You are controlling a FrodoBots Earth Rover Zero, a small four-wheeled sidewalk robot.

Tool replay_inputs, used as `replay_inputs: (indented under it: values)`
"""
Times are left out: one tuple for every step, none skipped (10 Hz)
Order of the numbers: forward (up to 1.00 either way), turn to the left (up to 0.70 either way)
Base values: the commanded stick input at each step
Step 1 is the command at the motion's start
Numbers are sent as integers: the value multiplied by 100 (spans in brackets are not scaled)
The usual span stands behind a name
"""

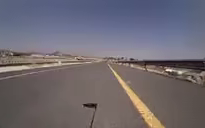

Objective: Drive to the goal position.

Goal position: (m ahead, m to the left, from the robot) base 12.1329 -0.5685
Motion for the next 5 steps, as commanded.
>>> replay_inputs:
  values:
    - [70,0]
    - [70,0]
    - [70,0]
    - [70,0]
    - [70,0]
